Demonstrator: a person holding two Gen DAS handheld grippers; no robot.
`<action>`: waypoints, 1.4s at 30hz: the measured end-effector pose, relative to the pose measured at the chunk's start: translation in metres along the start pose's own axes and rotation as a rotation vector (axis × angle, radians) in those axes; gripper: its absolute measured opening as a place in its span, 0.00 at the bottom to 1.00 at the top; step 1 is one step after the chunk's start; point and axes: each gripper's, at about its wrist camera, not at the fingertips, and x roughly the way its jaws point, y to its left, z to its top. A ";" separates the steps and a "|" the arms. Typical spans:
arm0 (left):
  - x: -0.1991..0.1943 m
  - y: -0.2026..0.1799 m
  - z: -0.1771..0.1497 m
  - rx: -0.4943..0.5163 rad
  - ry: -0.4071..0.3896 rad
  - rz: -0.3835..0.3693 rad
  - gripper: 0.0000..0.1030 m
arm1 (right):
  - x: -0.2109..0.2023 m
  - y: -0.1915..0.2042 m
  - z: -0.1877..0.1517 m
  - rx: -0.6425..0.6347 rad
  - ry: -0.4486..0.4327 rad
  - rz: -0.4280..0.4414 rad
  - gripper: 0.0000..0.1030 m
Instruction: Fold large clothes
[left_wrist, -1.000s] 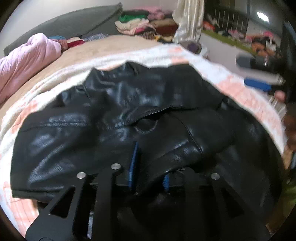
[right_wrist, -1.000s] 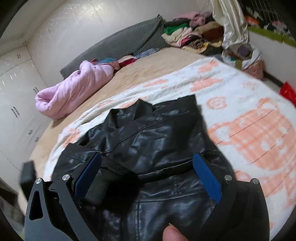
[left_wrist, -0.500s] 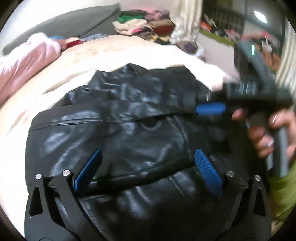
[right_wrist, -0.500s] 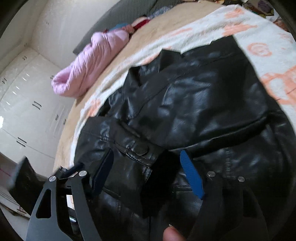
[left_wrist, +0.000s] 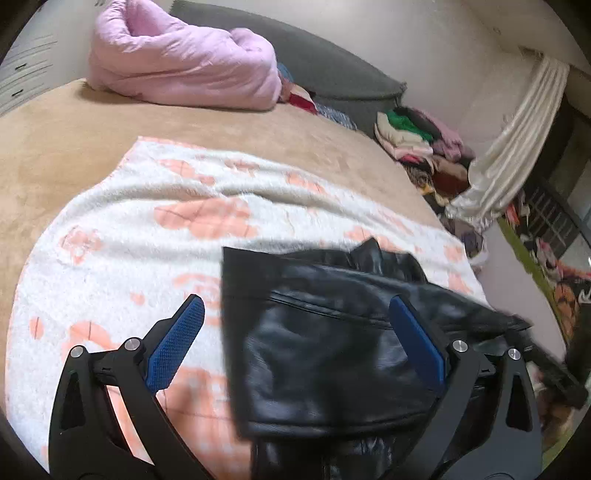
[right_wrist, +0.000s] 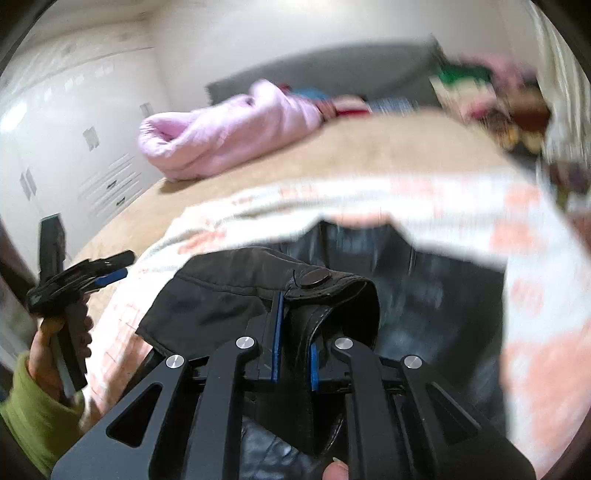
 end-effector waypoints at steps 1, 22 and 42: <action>0.001 -0.002 0.001 -0.001 -0.008 -0.003 0.91 | -0.006 0.002 0.007 -0.041 -0.010 -0.013 0.10; 0.081 -0.045 -0.031 0.188 0.155 -0.041 0.49 | 0.012 -0.069 -0.020 -0.123 0.065 -0.210 0.11; 0.108 -0.033 -0.056 0.202 0.276 0.007 0.42 | 0.020 -0.080 -0.007 -0.053 0.025 -0.268 0.35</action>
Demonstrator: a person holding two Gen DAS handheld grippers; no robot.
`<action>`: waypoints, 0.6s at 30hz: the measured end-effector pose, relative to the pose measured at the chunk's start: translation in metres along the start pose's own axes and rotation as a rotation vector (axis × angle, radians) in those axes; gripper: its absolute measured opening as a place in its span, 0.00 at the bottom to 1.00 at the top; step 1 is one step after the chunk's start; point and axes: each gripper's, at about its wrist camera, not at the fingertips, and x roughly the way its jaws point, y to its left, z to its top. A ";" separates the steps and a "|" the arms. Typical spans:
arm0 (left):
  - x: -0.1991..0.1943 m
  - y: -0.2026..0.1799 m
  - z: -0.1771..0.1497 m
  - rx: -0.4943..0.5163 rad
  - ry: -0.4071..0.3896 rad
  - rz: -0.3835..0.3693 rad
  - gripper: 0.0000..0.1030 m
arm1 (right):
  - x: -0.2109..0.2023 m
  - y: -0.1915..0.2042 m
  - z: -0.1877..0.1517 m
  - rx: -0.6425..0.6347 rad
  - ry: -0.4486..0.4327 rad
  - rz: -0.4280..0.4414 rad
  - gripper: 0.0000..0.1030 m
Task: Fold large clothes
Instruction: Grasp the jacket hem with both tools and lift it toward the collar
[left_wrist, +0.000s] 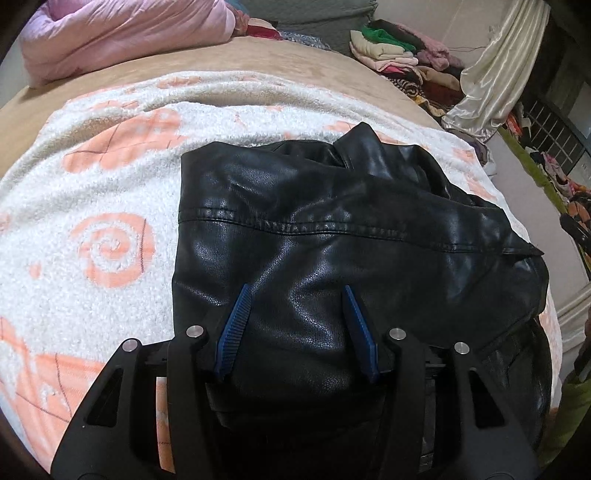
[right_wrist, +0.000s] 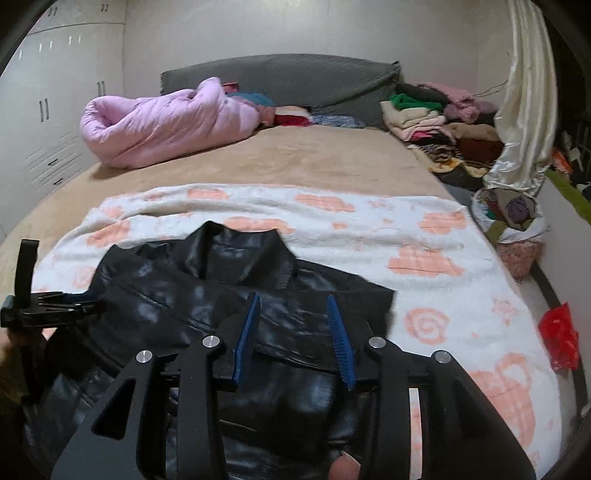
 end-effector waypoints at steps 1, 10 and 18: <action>0.000 0.000 0.000 0.000 0.001 0.000 0.42 | 0.007 0.004 0.000 -0.015 0.015 0.008 0.35; -0.001 0.001 -0.001 0.005 0.005 0.001 0.42 | 0.083 0.032 -0.026 -0.108 0.231 0.044 0.37; -0.001 0.004 -0.002 0.003 0.004 -0.018 0.42 | 0.110 0.028 -0.047 -0.113 0.281 0.018 0.34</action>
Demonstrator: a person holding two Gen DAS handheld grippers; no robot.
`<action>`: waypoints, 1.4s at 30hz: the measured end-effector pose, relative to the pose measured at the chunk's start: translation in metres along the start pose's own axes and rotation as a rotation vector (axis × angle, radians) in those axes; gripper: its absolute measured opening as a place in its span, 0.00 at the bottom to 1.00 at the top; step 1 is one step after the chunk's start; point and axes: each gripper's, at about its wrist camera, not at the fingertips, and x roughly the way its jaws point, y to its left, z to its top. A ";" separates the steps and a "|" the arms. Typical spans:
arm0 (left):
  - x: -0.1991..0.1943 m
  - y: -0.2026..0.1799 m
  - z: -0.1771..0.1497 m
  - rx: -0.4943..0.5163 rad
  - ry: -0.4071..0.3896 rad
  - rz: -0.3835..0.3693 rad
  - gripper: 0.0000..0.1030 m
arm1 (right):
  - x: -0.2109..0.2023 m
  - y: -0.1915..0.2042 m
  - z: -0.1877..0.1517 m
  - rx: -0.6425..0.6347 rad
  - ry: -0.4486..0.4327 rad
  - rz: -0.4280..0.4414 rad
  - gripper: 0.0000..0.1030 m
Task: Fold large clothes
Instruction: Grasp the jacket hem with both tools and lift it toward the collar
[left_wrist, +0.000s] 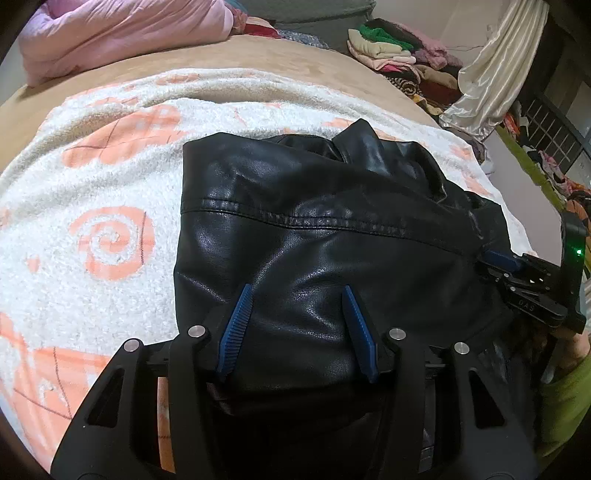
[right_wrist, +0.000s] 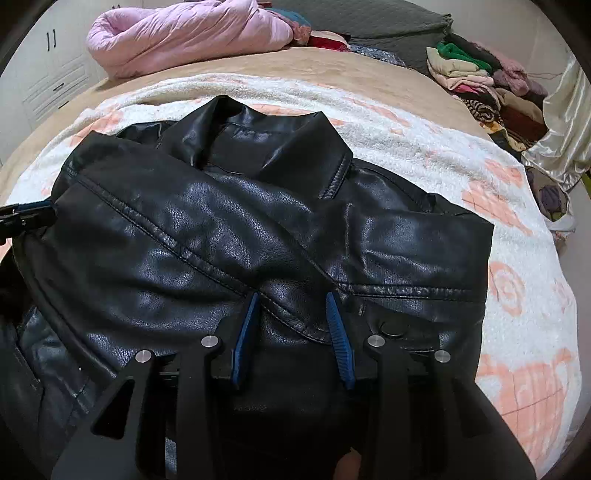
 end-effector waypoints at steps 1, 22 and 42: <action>-0.001 0.001 0.000 -0.001 -0.002 -0.002 0.42 | -0.002 -0.003 0.000 0.013 -0.007 0.014 0.34; -0.025 -0.052 -0.016 0.117 0.037 -0.004 0.52 | -0.098 -0.002 -0.029 0.097 -0.138 0.185 0.50; -0.036 -0.055 -0.015 0.132 -0.022 -0.040 0.54 | -0.085 -0.003 -0.048 0.142 -0.103 0.130 0.62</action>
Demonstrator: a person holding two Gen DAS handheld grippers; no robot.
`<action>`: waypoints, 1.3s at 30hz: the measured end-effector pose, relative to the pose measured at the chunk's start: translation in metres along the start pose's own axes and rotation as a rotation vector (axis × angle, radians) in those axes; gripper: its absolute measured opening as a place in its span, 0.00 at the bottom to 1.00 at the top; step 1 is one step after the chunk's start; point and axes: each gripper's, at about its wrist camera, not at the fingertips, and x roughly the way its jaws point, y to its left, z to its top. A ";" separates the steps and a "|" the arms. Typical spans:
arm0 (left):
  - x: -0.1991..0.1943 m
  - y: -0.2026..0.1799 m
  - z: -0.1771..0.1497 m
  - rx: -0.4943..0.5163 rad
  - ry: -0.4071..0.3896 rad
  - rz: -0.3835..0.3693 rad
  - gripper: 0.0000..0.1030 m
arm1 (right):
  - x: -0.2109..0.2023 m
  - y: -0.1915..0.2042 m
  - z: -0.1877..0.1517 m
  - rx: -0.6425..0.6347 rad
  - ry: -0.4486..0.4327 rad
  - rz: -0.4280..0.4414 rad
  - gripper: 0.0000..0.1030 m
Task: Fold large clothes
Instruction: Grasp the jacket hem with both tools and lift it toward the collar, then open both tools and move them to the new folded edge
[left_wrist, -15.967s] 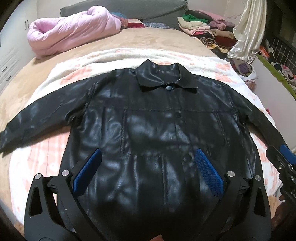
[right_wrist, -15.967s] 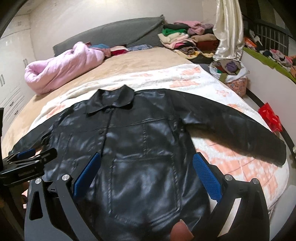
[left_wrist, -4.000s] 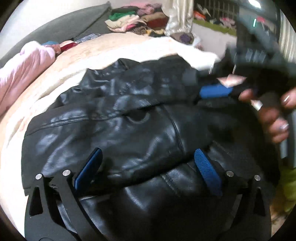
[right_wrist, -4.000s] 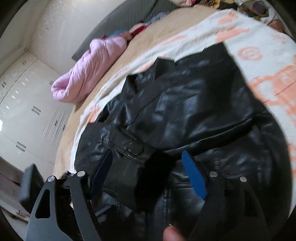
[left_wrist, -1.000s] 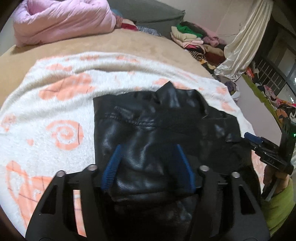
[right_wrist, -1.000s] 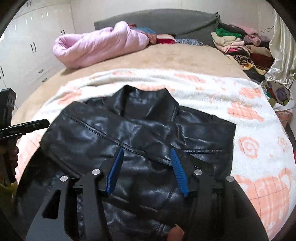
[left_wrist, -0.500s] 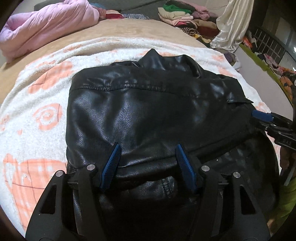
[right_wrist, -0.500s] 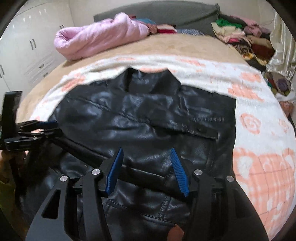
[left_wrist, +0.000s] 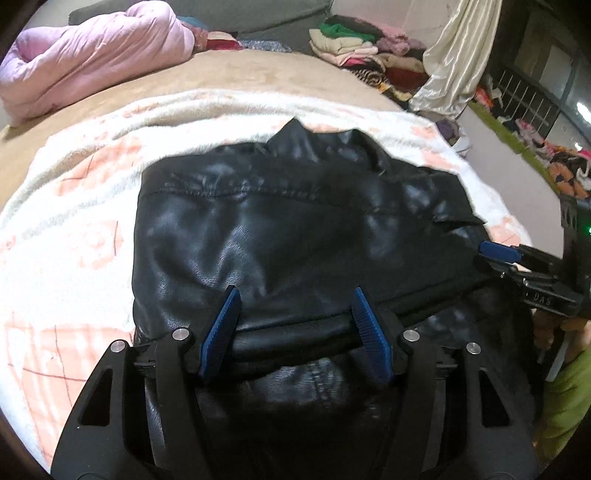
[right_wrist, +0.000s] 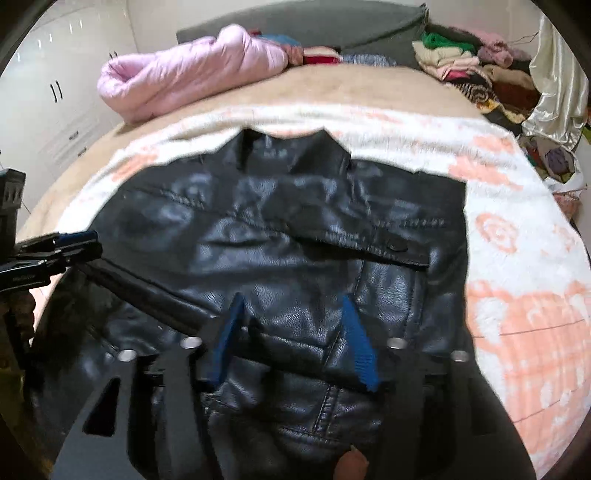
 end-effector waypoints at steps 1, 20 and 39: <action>-0.003 -0.001 0.002 -0.001 -0.006 -0.006 0.59 | -0.006 0.001 0.001 0.003 -0.016 0.000 0.67; -0.038 -0.019 0.011 -0.029 -0.051 -0.032 0.91 | -0.071 0.003 0.005 0.071 -0.184 0.017 0.93; -0.082 -0.051 -0.022 -0.001 -0.099 -0.056 0.91 | -0.123 0.027 -0.018 0.057 -0.255 0.093 0.95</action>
